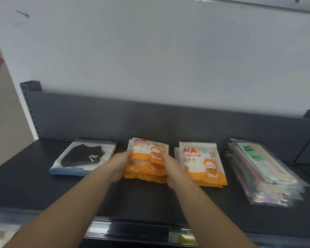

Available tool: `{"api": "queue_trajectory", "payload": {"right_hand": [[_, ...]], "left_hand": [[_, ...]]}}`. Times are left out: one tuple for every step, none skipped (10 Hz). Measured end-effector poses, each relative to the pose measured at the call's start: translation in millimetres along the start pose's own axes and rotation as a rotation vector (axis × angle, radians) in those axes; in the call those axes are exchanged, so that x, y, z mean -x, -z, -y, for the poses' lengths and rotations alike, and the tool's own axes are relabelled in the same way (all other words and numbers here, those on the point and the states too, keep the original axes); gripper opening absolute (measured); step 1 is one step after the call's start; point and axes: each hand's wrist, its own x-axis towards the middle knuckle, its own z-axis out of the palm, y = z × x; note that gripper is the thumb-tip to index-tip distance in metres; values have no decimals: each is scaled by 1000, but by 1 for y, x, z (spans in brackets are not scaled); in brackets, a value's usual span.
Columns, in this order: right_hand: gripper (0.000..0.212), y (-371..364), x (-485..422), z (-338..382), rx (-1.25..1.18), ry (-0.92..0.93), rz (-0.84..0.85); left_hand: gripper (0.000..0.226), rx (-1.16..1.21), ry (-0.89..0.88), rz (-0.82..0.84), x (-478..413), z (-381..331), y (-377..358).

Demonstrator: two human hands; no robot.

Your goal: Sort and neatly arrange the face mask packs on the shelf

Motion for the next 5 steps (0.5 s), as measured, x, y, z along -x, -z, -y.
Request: {"api": "queue_trajectory", "payload": {"right_hand": [[64,-4,-10,-5,-31,-21,-51],[60,-2,-8,-4,-45,-17,-70],[64,3,-5,-5,-25,18,-56],[89,10,-8,-8,4,75,-45],[89,17,-18,-6,59,113,-47]], "left_hand": [[18,-16,13,-26,2,0,-5],[18,-44,20,-26,2,0,-6],[16,-72,26,0,4,-4,-5],[29,-92,24,25,5,-6,-4],[43,-120,-19,32,3,-9,-2]]}}
